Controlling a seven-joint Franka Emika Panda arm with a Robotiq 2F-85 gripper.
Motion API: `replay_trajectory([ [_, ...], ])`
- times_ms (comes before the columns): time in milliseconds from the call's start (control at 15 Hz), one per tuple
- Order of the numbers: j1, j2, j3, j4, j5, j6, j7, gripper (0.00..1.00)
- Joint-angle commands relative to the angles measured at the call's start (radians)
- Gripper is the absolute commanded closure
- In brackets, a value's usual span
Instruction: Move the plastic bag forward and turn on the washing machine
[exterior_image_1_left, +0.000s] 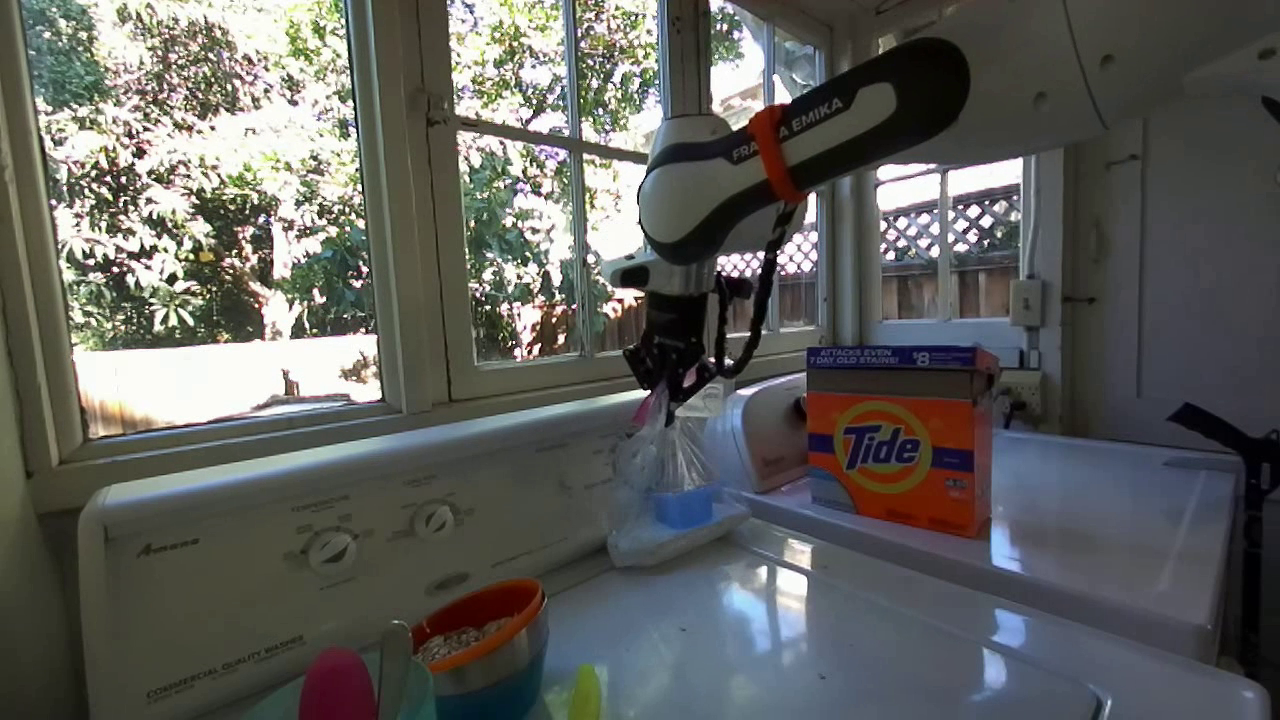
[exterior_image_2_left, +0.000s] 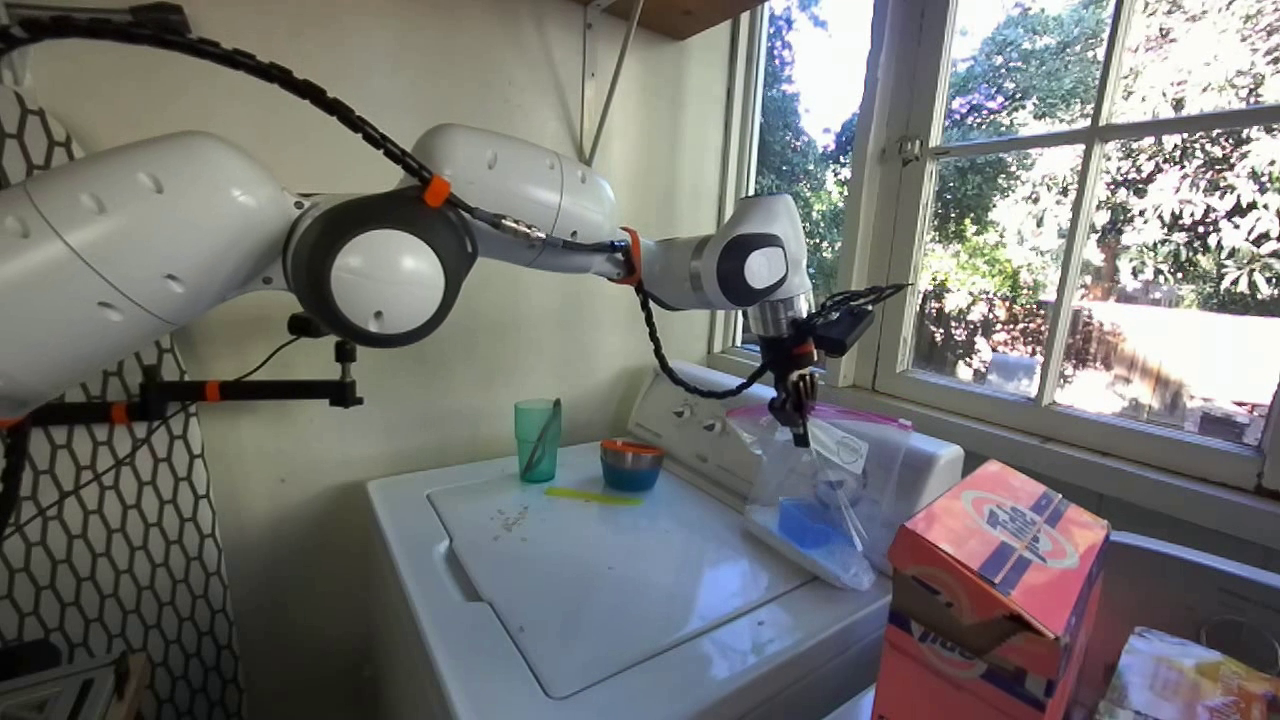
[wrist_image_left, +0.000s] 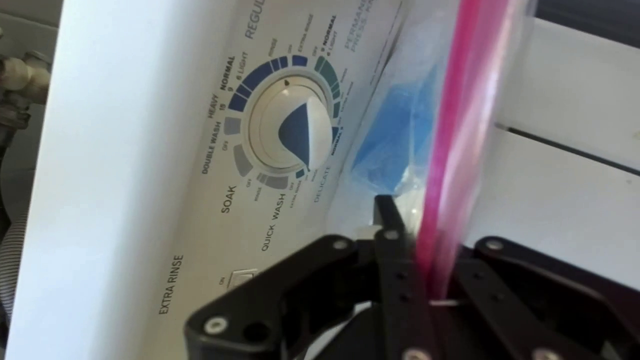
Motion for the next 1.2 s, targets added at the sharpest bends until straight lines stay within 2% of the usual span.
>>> replay_trajectory([
  [0, -0.002, 0.026, 0.009, 0.064, 0.012, -0.075, -0.026, 0.73],
  [267, 0.001, -0.052, 0.022, 0.017, 0.019, -0.07, -0.004, 0.45],
  [467, 0.002, -0.113, 0.07, -0.027, 0.046, -0.023, -0.009, 0.22],
  [667, 0.033, -0.155, 0.08, -0.046, 0.083, -0.039, 0.201, 0.0],
  [800, 0.068, -0.179, 0.075, -0.083, 0.087, 0.0, 0.349, 0.0],
  [1000, 0.135, -0.205, 0.074, -0.189, 0.077, 0.165, 0.567, 0.0],
  [1133, 0.234, -0.211, -0.038, -0.269, 0.087, 0.284, 0.735, 0.0],
])
